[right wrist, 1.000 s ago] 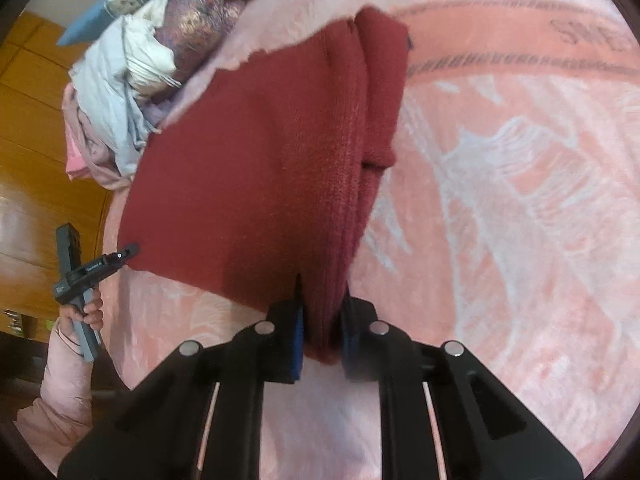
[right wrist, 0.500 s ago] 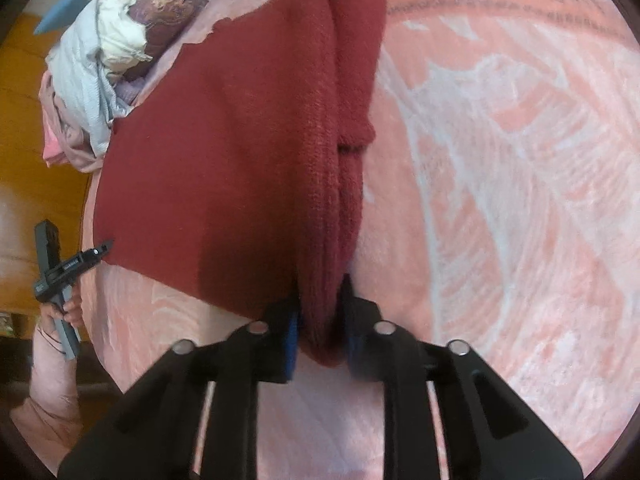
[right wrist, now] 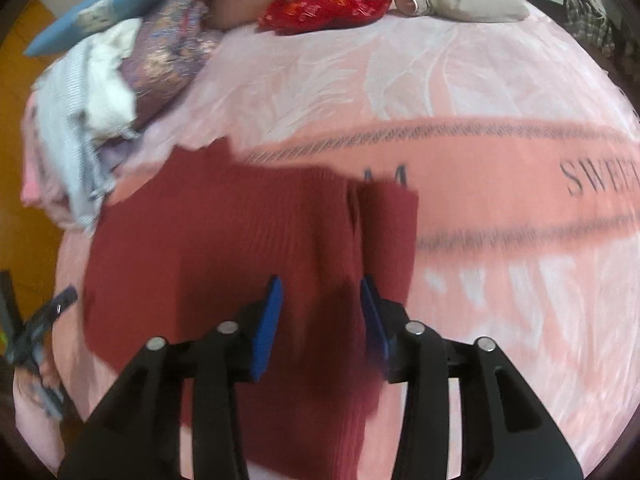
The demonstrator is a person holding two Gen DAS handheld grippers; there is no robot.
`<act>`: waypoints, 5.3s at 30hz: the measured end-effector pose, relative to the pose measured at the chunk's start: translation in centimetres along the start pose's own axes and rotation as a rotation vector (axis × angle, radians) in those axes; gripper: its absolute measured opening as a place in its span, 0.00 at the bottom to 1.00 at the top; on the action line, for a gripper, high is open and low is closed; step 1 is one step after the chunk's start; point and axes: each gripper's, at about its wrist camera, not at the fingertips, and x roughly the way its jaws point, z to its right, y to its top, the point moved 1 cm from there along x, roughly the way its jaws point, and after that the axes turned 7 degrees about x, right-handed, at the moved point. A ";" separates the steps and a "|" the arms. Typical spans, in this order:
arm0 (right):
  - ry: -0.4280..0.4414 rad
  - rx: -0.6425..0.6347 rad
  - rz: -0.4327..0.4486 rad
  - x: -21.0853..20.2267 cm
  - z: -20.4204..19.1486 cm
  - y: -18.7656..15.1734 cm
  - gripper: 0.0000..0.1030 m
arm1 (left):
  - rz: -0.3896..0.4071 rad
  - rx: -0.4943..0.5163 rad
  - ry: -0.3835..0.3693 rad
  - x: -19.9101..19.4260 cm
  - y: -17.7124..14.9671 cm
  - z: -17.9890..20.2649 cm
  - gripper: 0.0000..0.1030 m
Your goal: Fold small clothes
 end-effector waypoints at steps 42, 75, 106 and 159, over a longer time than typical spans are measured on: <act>0.140 0.106 -0.201 1.9 4.4 -9.8 0.16 | -0.141 0.010 -0.001 4.4 -2.7 1.4 0.52; -0.050 -0.206 -0.136 0.8 -19.1 -10.5 0.09 | -0.093 -0.068 -0.111 -1.0 -4.4 -3.3 0.52; 0.038 -0.102 -0.158 -0.6 -7.4 -12.8 0.44 | -0.211 -0.088 -0.302 6.2 -2.7 11.6 0.71; 0.173 -0.164 -0.286 5.3 -17.3 -17.4 0.44 | -0.048 -0.188 -0.151 0.1 -6.9 -9.2 0.26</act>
